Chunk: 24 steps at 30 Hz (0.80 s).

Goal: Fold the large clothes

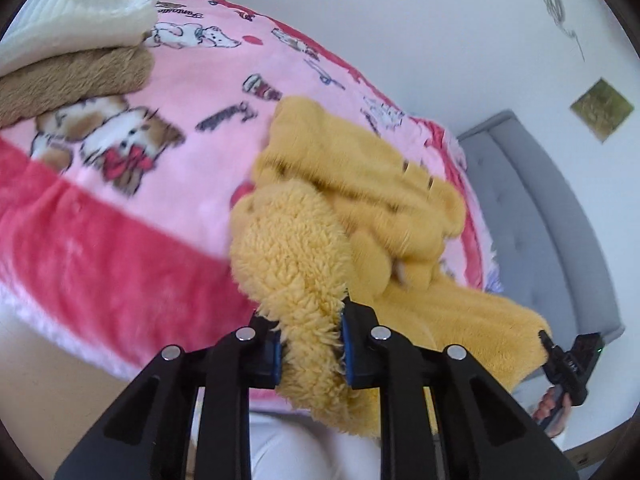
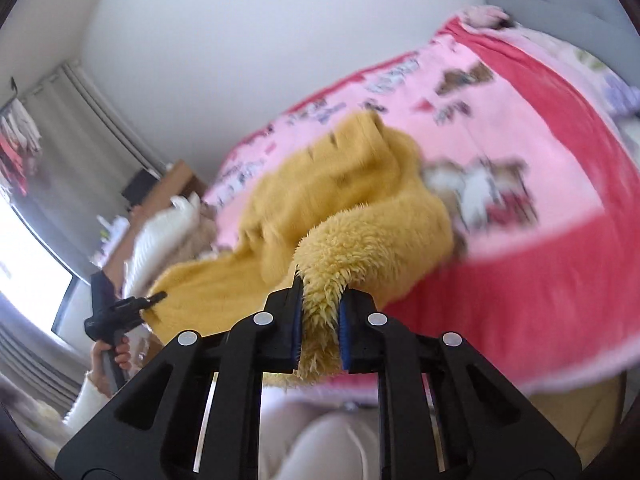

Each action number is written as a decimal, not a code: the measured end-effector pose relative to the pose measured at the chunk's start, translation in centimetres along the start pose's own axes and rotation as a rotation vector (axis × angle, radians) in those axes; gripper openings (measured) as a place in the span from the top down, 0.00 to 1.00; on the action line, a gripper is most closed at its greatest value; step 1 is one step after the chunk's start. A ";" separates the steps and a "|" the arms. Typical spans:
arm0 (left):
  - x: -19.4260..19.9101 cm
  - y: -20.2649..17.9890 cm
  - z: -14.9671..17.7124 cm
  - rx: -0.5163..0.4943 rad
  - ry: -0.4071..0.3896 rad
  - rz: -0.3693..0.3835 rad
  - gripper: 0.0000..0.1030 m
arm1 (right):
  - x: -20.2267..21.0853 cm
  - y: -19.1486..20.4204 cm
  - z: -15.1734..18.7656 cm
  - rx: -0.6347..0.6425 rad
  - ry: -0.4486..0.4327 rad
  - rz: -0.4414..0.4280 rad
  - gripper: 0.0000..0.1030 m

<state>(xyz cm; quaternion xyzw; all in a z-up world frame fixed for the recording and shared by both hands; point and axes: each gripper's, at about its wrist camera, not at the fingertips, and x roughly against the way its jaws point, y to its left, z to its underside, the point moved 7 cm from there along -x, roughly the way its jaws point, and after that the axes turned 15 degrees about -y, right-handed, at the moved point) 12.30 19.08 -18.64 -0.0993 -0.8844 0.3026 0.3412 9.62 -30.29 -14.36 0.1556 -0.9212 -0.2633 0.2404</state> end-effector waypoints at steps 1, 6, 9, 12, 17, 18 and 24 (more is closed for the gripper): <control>-1.1 -0.3 -1.6 0.004 0.001 -0.006 0.80 | -1.8 0.0 -2.2 0.005 -0.002 -0.001 0.87; -6.8 -1.4 -9.4 0.024 0.028 -0.004 0.80 | -10.1 -0.6 -9.5 -0.011 0.055 0.025 0.87; -10.9 -1.6 -13.2 0.078 0.066 0.001 0.80 | -15.1 -0.5 -12.9 0.001 0.082 0.046 0.87; -15.1 -0.9 -17.0 0.140 0.114 -0.047 0.80 | -19.6 -1.2 -15.6 -0.048 0.118 0.084 0.87; -20.5 0.4 -20.8 0.224 0.171 -0.123 0.80 | -26.2 -3.6 -18.2 -0.162 0.148 0.131 0.87; -21.9 0.8 -21.3 0.229 0.182 -0.147 0.80 | -28.2 -4.5 -18.5 -0.157 0.150 0.169 0.87; -31.7 2.6 -22.0 0.256 0.262 -0.251 0.80 | -36.0 -10.5 -18.0 -0.136 0.206 0.348 0.87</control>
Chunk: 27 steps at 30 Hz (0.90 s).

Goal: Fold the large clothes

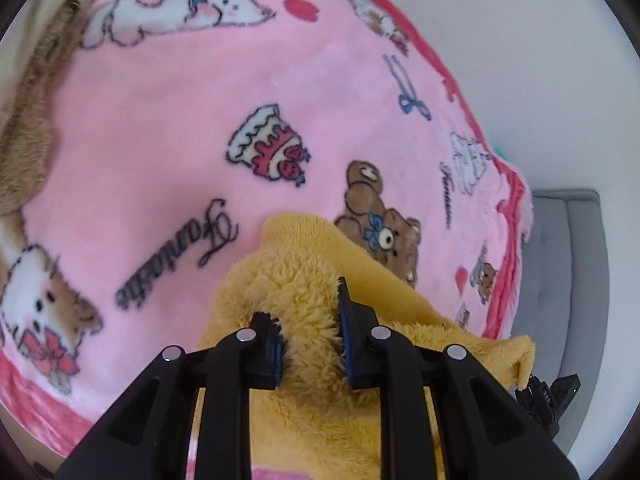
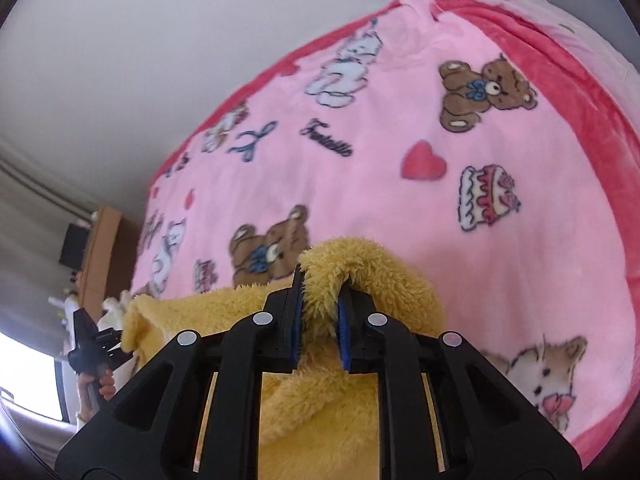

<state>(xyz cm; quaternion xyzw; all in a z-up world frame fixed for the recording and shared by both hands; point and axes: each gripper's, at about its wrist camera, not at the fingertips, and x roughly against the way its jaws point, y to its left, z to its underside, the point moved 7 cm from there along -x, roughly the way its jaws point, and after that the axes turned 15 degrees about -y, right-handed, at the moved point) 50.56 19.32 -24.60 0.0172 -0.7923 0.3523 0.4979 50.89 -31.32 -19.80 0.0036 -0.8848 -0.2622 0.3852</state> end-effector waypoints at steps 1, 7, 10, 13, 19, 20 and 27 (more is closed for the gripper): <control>-1.4 -0.2 -0.2 -0.004 0.015 -0.012 0.80 | -1.8 -0.9 -0.1 0.013 0.013 0.042 0.87; -10.2 -0.6 -0.5 -0.097 0.077 -0.162 0.80 | -9.7 -4.6 1.7 0.039 0.120 0.157 0.87; -12.7 -0.5 -0.7 -0.096 0.086 -0.185 0.80 | -12.1 -5.5 2.8 0.040 0.148 0.185 0.87; -13.6 -0.5 -0.7 -0.130 0.087 -0.211 0.78 | -12.7 -5.6 3.4 0.050 0.176 0.187 0.87; -13.7 -1.0 -0.5 -0.153 0.101 -0.229 0.78 | -7.4 -2.2 1.0 0.033 0.166 0.035 0.57; -13.7 -1.0 -0.6 -0.142 0.100 -0.229 0.78 | -6.1 -1.3 0.4 0.044 0.156 -0.002 0.43; -13.4 -0.9 -0.4 -0.120 0.057 -0.216 0.78 | 0.6 13.6 -1.8 0.670 0.140 -0.254 0.08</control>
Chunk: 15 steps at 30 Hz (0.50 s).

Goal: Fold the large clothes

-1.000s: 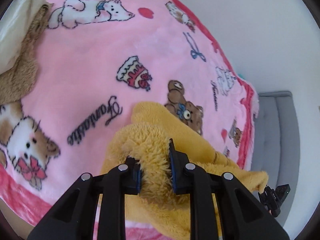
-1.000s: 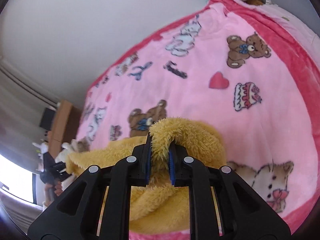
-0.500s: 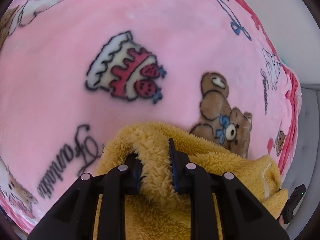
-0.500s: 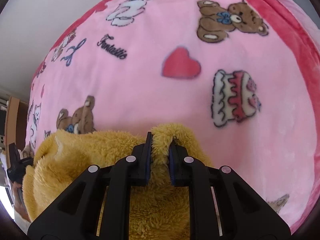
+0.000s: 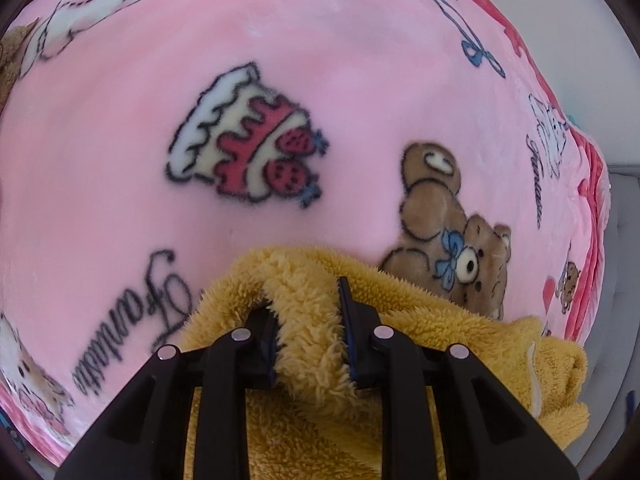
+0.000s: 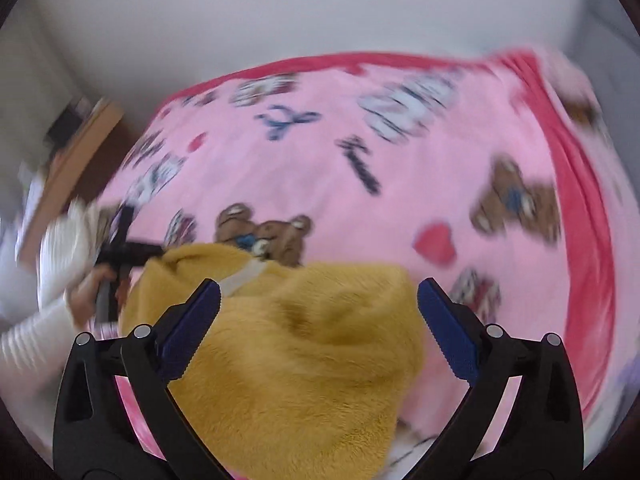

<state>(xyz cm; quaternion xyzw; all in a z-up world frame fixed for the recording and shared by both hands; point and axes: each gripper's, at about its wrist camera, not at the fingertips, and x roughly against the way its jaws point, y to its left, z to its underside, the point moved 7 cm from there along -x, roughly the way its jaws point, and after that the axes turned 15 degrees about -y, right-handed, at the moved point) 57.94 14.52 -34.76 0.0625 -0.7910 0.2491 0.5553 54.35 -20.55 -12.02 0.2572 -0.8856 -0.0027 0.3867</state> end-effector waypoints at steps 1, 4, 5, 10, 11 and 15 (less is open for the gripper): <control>0.1 0.0 0.0 -0.005 -0.006 0.005 0.78 | -1.5 2.4 -0.1 0.095 0.066 -0.096 0.08; 0.9 -0.1 0.2 -0.028 -0.040 0.034 0.76 | -7.5 8.6 2.2 0.374 0.294 -0.372 0.08; 1.2 -0.1 0.3 -0.040 -0.049 0.046 0.76 | -9.6 9.4 3.4 0.449 0.360 -0.398 0.08; 4.0 0.4 0.7 -0.045 -0.095 0.140 0.73 | -16.9 9.6 8.9 0.445 0.772 -0.462 0.21; 4.5 0.5 0.7 -0.047 -0.099 0.162 0.72 | -17.0 9.7 9.4 0.422 0.803 -0.492 0.23; 6.6 0.9 0.9 -0.049 -0.097 0.252 0.67 | -16.7 10.0 10.7 0.485 0.868 -0.581 0.58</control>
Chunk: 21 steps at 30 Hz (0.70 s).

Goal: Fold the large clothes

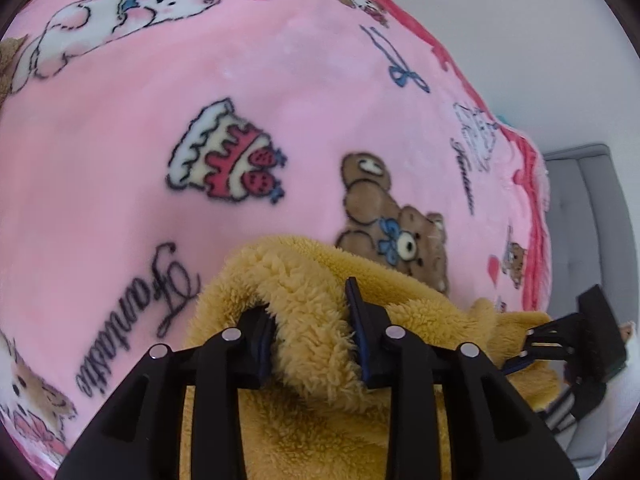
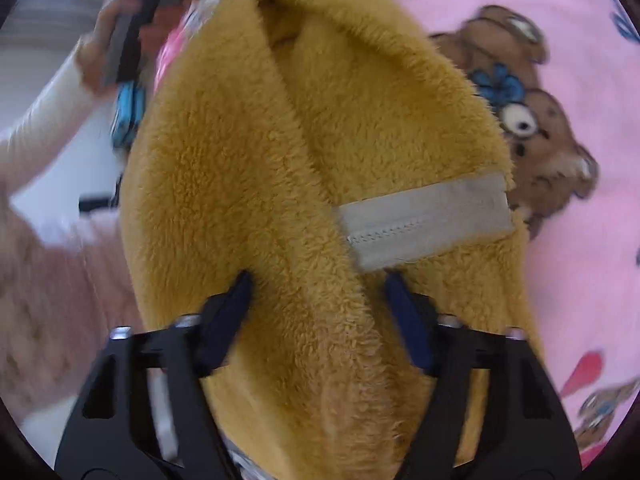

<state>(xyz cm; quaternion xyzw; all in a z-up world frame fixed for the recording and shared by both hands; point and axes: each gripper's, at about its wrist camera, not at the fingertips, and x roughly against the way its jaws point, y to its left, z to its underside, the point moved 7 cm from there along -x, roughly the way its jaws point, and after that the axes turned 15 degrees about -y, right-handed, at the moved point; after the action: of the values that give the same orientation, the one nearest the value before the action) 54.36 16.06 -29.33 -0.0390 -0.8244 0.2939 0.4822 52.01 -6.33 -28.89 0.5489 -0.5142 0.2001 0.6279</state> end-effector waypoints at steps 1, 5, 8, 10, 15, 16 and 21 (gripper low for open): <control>0.3 0.0 -0.1 0.000 0.000 0.008 0.66 | 0.3 -0.1 -0.2 0.001 -0.004 0.011 0.63; 1.2 0.3 -0.4 0.004 -0.003 0.019 0.65 | 2.8 -0.3 -0.6 0.066 0.002 0.152 0.67; 0.8 0.3 -0.3 0.014 0.012 0.015 0.65 | 4.4 1.0 -0.2 0.078 -0.003 0.103 0.73; 0.5 0.1 -0.2 0.007 0.014 0.018 0.65 | 4.9 0.9 0.0 0.047 -0.007 0.079 0.71; -0.1 -0.1 0.1 -0.014 0.014 0.012 0.65 | 2.1 1.4 0.6 -0.010 0.036 0.063 0.50; -0.1 -0.1 0.1 -0.011 0.015 0.016 0.65 | 1.7 1.6 0.6 -0.032 0.022 0.032 0.71; 0.5 0.1 -0.2 0.002 0.019 0.017 0.65 | 3.4 2.5 -1.1 0.052 -0.104 0.092 0.94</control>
<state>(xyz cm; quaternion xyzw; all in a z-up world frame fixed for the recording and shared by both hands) 54.22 16.47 -28.90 -0.0485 -0.8191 0.2983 0.4876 51.79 -5.57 -24.60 0.5507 -0.5652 0.2132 0.5760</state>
